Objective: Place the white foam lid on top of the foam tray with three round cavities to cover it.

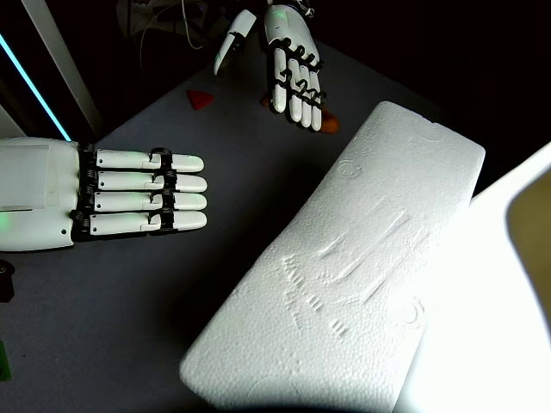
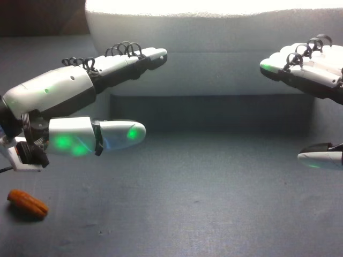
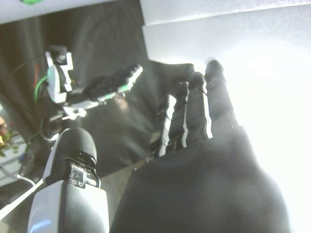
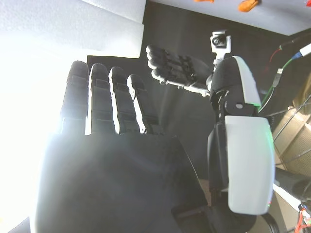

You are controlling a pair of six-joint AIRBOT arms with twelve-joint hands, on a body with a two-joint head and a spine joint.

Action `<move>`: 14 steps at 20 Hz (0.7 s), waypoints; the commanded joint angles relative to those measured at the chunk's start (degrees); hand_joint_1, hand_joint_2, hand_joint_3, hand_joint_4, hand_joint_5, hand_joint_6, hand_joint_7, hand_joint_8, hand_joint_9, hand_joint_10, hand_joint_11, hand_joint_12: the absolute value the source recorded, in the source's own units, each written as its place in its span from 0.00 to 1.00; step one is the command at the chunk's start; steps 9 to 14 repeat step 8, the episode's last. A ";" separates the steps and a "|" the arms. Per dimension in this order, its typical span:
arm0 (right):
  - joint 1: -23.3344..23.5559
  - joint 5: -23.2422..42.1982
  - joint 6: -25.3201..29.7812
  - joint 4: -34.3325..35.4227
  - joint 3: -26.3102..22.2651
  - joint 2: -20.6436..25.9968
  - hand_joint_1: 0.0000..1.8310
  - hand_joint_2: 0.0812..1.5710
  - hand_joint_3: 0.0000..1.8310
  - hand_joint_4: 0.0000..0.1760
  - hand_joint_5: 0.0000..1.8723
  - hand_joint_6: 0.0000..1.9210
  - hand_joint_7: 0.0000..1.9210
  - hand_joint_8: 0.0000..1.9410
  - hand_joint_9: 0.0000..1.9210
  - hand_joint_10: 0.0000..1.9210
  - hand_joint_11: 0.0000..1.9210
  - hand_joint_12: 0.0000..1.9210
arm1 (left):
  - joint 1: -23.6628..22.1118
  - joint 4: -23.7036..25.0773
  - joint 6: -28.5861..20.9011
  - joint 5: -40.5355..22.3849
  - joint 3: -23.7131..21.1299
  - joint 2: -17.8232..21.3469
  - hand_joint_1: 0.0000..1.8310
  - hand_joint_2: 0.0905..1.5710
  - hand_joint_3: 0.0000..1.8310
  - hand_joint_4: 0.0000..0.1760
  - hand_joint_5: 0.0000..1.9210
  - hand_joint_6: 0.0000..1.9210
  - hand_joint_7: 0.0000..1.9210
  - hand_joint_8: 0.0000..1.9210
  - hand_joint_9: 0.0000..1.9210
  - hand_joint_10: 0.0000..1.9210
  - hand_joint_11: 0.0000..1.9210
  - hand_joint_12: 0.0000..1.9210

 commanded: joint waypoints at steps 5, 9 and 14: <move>-0.87 8.92 -0.25 1.81 -0.17 0.46 0.36 0.71 0.00 0.00 0.00 0.00 0.00 0.00 0.00 0.07 0.00 0.58 | 0.28 -2.34 0.17 -7.27 -0.20 0.56 0.20 0.79 0.00 0.15 0.00 0.00 0.00 0.00 0.01 0.00 0.00 0.34; -1.74 10.95 -1.08 3.10 -0.44 0.99 0.36 0.74 0.00 0.00 0.00 0.00 0.00 0.00 0.00 0.02 0.00 0.35 | 0.79 -3.51 0.96 -8.05 -0.22 0.94 0.22 0.78 0.00 0.12 0.00 0.00 0.00 0.00 0.01 0.00 0.00 0.35; -1.74 10.95 -1.08 3.10 -0.44 0.99 0.36 0.74 0.00 0.00 0.00 0.00 0.00 0.00 0.00 0.02 0.00 0.35 | 0.79 -3.51 0.96 -8.05 -0.22 0.94 0.22 0.78 0.00 0.12 0.00 0.00 0.00 0.00 0.01 0.00 0.00 0.35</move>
